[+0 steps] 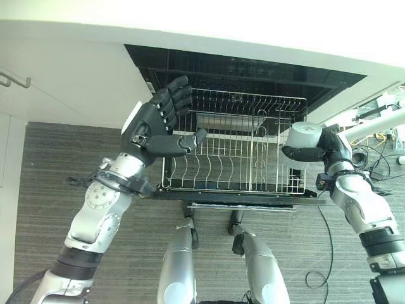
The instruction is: Place the dishes in the dishwasher.
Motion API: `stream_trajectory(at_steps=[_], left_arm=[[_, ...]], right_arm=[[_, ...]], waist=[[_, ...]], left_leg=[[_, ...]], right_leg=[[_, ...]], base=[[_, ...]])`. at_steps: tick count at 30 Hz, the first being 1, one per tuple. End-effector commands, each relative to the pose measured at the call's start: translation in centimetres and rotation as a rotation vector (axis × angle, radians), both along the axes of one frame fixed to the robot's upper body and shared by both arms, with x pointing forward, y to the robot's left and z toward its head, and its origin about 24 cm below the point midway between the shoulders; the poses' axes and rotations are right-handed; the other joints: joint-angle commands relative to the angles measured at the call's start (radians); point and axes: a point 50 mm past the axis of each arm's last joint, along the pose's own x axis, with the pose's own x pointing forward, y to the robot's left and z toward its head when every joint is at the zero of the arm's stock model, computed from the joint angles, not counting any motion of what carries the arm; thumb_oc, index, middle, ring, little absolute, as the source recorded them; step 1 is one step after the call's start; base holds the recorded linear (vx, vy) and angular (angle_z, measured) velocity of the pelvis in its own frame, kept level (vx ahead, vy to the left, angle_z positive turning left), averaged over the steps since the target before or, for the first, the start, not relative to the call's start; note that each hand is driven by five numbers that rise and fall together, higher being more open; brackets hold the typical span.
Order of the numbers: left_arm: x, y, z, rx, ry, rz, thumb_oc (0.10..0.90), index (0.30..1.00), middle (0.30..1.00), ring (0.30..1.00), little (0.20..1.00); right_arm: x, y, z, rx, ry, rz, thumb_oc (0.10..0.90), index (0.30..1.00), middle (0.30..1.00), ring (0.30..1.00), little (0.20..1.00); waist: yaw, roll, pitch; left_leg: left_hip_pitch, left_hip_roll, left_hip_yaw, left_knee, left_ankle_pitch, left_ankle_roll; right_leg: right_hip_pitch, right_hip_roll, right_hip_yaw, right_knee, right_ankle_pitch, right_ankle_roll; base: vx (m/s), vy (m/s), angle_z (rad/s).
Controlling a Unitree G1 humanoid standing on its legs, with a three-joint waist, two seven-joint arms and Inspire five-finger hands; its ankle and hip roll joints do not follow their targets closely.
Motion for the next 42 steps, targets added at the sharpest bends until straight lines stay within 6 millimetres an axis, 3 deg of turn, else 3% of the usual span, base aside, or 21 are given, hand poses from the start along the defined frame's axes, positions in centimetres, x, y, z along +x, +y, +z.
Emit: stream_trajectory(at_steps=[1, 8, 12, 13, 14, 22, 33, 42], left_arm=[[-1.4, -1.5, 4.1, -0.018, -0.209, -0.136, 0.8, 0.9, 0.9, 0.9, 0.9], [-0.9, -1.9, 4.7, -0.017, -0.209, -0.181, 0.8, 0.9, 0.9, 0.9, 0.9], [-0.9, -2.0, 4.8, -0.029, -0.212, -0.196, 0.8, 0.9, 0.9, 0.9, 0.9], [-0.9, -2.1, 4.8, -0.032, -0.212, -0.198, 0.8, 0.9, 0.9, 0.9, 0.9], [-0.9, -2.1, 4.8, -0.034, -0.212, -0.198, 0.8, 0.9, 0.9, 0.9, 0.9], [-0.9, -1.9, 4.8, -0.059, -0.212, -0.2, 0.8, 0.9, 0.9, 0.9, 0.9], [-1.2, -1.5, 4.4, -0.058, -0.213, -0.176, 0.8, 0.9, 0.9, 0.9, 0.9], [-2.1, -0.8, 4.7, -0.06, -0.26, -0.144, 0.8, 0.9, 0.9, 0.9, 0.9]], right_arm=[[0.2, -1.5, 5.5, -0.102, -0.138, 0.0, 0.4, 0.3, 0.3, 0.3, 0.3], [1.6, -4.4, 7.2, -0.117, -0.06, -0.094, 0.4, 0.3, 0.3, 0.3, 0.3], [2.0, -5.0, 7.9, -0.101, -0.029, -0.102, 0.4, 0.3, 0.3, 0.3, 0.3], [2.1, -5.0, 8.0, -0.098, -0.023, -0.1, 0.483, 0.425, 0.425, 0.425, 0.425], [2.1, -5.0, 8.0, -0.094, -0.018, -0.099, 0.8, 0.9, 0.9, 0.9, 0.9], [2.2, -5.0, 8.8, -0.09, -0.018, -0.068, 0.8, 0.9, 0.9, 0.9, 0.9], [1.6, -4.5, 9.2, -0.148, 0.005, -0.012, 0.8, 0.9, 0.9, 0.9, 0.9], [-0.2, -4.3, 9.3, -0.123, -0.059, -0.031, 0.8, 0.9, 0.9, 0.9, 0.9]], waist=[[0.01, -0.002, -0.068], [0.033, 0.018, -0.069], [0.039, 0.032, -0.069], [0.04, 0.035, -0.069], [0.04, 0.038, -0.068], [0.036, 0.053, -0.064], [0.025, 0.043, -0.057], [-0.003, 0.028, -0.055]], left_leg=[[0.067, 0.01, -0.039, 0.041, -0.212, -0.054], [0.062, 0.004, -0.04, 0.041, -0.205, -0.057], [0.055, -0.002, -0.043, 0.041, -0.2, -0.057], [0.054, -0.004, -0.043, 0.041, -0.199, -0.057], [0.054, -0.005, -0.043, 0.041, -0.199, -0.057], [0.053, -0.013, -0.046, 0.041, -0.196, -0.057], [0.063, -0.011, -0.042, 0.041, -0.199, -0.053], [0.075, -0.001, -0.027, 0.041, -0.209, -0.049]], right_leg=[[0.022, -0.044, -0.006, 0.074, -0.164, 0.097], [0.024, -0.056, -0.025, 0.074, -0.164, 0.096], [0.017, -0.061, -0.026, 0.074, -0.164, 0.094], [0.017, -0.062, -0.027, 0.074, -0.164, 0.094], [0.016, -0.063, -0.027, 0.074, -0.164, 0.094], [0.01, -0.067, -0.021, 0.074, -0.161, 0.094], [0.015, -0.062, -0.017, 0.074, -0.159, 0.095], [0.022, -0.049, -0.003, 0.074, -0.163, 0.094]], base=[[0.0, -0.035, 0.11], [0.0, -0.002, 0.05], [-0.01, 0.029, 0.02], [-0.01, 0.047, -0.02], [-0.01, 0.049, 0.0], [-0.01, 0.041, 0.01], [0.0, 0.005, -0.01], [0.0, 0.0, 0.0]])
